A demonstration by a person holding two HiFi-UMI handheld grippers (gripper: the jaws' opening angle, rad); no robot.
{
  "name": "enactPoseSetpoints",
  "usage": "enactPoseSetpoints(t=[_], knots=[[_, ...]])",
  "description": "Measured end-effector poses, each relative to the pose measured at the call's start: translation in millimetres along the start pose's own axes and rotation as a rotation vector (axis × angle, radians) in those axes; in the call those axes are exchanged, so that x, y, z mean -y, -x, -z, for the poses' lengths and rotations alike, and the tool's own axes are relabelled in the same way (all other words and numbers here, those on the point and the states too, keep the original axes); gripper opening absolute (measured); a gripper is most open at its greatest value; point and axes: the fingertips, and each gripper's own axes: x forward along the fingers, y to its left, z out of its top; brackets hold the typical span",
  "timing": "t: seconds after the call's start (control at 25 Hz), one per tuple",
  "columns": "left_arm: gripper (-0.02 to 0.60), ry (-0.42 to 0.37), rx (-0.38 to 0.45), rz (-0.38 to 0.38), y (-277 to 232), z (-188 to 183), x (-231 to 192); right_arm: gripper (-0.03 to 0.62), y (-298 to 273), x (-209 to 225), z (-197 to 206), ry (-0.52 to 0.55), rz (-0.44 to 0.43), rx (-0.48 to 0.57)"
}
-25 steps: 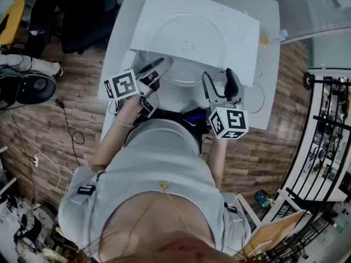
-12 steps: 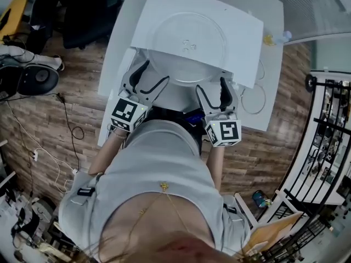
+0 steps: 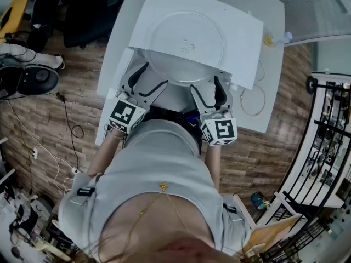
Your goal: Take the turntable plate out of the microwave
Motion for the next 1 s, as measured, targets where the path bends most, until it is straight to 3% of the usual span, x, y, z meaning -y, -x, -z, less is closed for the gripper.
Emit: enactPoseSetpoints(t=[0.24, 0.48, 1.0], knots=[[0.324, 0.077, 0.012, -0.012, -10, -3, -5, 0.322, -6, 9, -8, -0.015, 0.022, 0.024], [0.324, 0.081, 0.048, -0.016, -15, -15, -9, 0.322, -11, 17, -14, -0.042, 0.026, 0.032], [0.324, 0.076, 0.041, -0.018, -32, -24, -23, 0.322, -29, 28, -21, -0.040, 0.087, -0.029]])
